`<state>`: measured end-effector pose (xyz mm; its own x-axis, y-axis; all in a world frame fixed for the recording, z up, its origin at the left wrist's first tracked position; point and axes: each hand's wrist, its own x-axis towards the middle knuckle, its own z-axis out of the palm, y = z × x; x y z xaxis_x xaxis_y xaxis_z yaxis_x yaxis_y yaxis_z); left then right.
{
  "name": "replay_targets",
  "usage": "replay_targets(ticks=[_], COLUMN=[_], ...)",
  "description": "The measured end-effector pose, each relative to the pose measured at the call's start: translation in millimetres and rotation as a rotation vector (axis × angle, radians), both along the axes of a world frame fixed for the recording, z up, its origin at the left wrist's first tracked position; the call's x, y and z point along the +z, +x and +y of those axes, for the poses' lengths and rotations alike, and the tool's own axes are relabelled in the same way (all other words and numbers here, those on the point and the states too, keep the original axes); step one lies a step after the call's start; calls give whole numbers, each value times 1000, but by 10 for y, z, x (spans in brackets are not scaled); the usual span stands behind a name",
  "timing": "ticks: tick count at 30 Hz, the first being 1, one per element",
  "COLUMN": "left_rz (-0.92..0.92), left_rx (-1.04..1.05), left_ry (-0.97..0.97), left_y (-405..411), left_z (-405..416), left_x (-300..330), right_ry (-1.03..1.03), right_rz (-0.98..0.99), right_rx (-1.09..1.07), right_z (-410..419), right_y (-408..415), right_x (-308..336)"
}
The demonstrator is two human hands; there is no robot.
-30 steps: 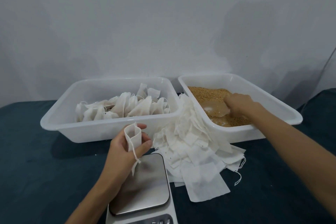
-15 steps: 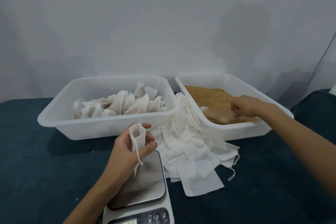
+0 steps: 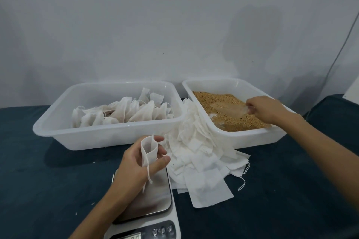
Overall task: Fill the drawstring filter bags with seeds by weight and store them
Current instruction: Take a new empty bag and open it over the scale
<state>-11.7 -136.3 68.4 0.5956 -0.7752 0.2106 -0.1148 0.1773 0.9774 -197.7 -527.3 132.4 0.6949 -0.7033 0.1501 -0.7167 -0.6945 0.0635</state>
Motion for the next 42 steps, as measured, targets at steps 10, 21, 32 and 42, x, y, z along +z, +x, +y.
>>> replay_targets(ticks=[10,21,32,42], left_rz=[-32,-56,-26,-36], left_rx=[-36,-49,-33,-46], left_ry=[-7,1,27,14], left_y=[-20,38,14,-10], left_z=[6,42,13,8], left_x=[-41,-114,-158,-165], right_ry=[164,-181,-473,-546], right_rz=[-230,-160,-125,-138], right_rx=[417,748,863,896], right_z=[1147,1821,1694,1830], right_y=[192,252,369,414], right_x=[346,564,560,659])
